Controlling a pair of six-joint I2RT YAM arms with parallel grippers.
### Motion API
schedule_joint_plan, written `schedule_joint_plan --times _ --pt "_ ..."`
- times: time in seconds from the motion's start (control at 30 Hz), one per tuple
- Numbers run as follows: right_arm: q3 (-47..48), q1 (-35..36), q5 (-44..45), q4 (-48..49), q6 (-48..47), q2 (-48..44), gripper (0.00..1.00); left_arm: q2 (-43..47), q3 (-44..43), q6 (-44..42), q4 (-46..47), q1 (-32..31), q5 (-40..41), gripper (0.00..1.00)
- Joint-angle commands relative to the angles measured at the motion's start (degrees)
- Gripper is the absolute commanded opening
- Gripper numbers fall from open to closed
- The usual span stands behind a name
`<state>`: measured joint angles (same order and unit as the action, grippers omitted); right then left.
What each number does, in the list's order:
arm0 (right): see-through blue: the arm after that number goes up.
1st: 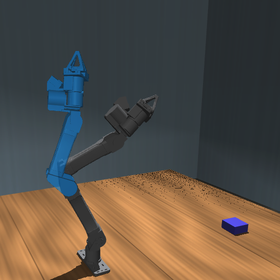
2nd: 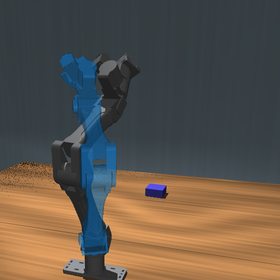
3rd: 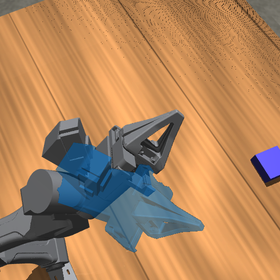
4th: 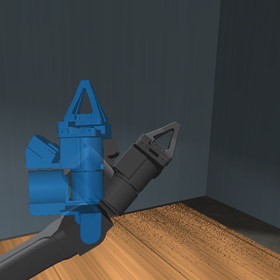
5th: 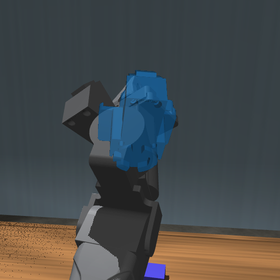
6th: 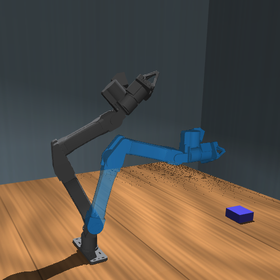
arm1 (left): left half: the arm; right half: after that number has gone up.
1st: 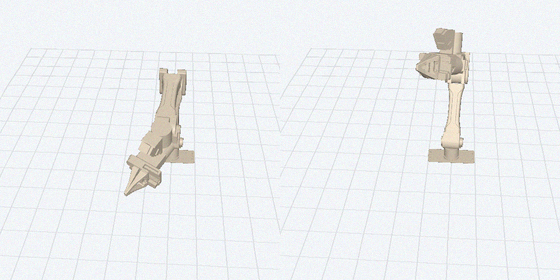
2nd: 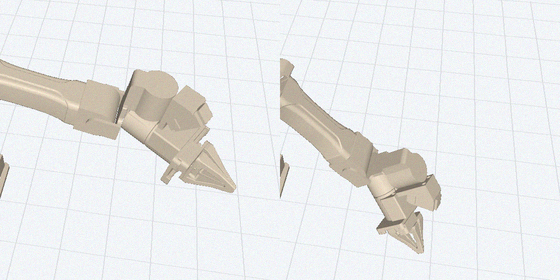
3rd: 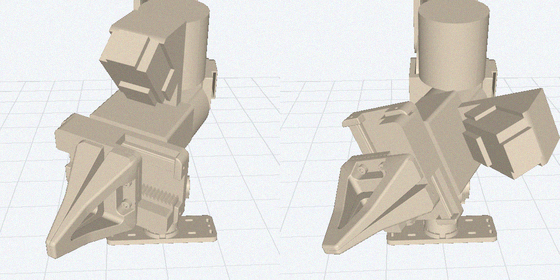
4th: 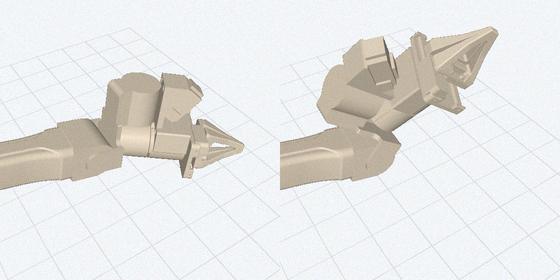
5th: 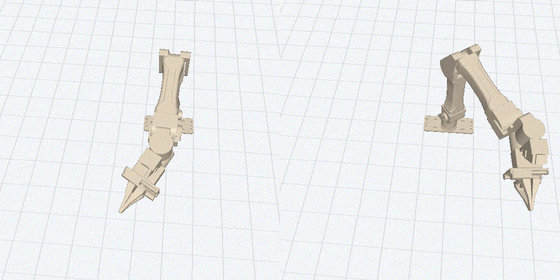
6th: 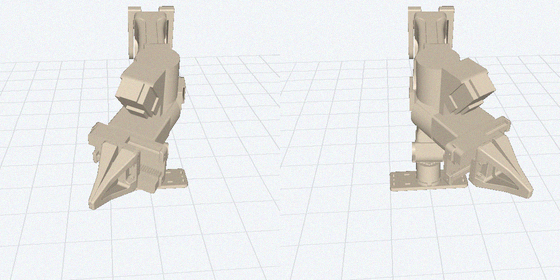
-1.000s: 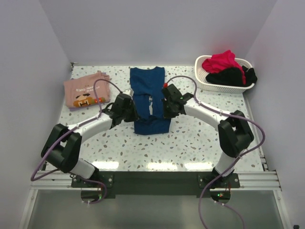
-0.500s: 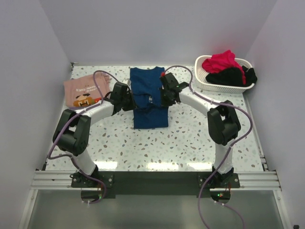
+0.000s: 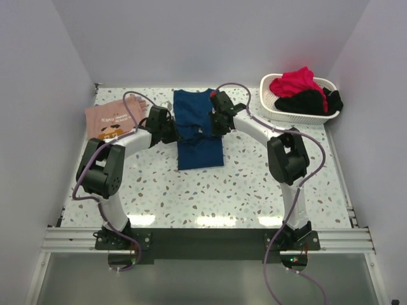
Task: Fold and stack the t-shirts
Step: Fold the tshirt
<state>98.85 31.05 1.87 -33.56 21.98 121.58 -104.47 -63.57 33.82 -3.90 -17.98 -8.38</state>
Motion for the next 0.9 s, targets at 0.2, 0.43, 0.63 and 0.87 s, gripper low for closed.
schedule_joint_plan --times 0.2,0.43,0.63,0.87 --pt "9.5 -0.5 1.2 -4.5 -2.1 4.0 0.0 -4.1 -6.1 -0.8 2.9 2.2 0.0 0.0" --pt "17.8 -0.8 3.7 -8.2 -3.2 1.7 0.55 1.8 -11.0 -1.5 0.0 2.5 8.0 0.78" --pt "8.5 -1.1 2.6 -6.3 -3.5 -7.2 0.65 8.4 -5.3 -4.2 -0.4 2.4 8.7 0.86" --pt "-10.6 -1.2 -4.8 1.6 0.9 -16.4 0.66 13.7 10.6 -3.7 5.7 1.3 -1.1 0.86"
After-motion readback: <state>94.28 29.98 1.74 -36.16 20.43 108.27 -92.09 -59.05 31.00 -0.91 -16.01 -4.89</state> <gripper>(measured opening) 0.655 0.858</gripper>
